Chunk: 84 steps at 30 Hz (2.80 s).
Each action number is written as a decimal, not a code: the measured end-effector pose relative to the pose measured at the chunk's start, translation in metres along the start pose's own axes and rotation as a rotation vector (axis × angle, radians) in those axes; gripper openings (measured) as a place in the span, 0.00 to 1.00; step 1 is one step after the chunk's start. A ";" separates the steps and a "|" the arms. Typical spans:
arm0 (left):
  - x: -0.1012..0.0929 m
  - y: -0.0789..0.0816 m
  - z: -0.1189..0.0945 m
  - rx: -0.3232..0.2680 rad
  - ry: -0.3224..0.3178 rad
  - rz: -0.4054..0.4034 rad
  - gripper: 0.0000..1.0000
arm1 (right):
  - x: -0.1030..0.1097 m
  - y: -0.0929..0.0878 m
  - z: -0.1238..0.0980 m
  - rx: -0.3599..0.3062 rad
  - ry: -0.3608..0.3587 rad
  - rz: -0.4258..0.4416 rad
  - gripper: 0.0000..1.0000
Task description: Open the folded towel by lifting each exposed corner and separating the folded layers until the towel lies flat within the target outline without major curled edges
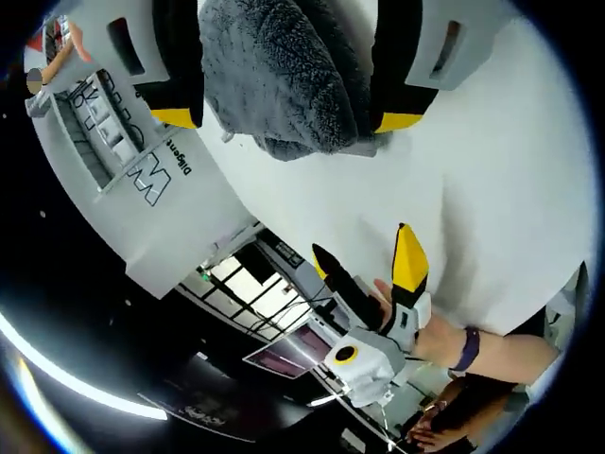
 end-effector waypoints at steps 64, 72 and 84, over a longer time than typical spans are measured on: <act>-0.005 -0.009 0.005 0.077 -0.009 0.017 0.94 | -0.072 -0.031 -0.046 0.001 -0.169 0.271 0.06; -0.005 -0.010 0.005 0.083 -0.010 0.017 0.94 | -0.088 -0.058 -0.061 0.008 -0.238 0.367 0.06; -0.007 -0.012 0.006 0.090 -0.014 0.018 0.93 | -0.106 -0.091 -0.076 0.025 -0.311 0.472 0.06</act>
Point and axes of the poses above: the point that each gripper's makers call its tool centre point, and the gripper's own axes: z roughly forward along the fingers, x roughly to its left, y roughly out of its top, the point moved 8 cm from there along -z, roughly backward along the fingers, and after that the axes turned 1 degree about y, right-handed, at the moved point
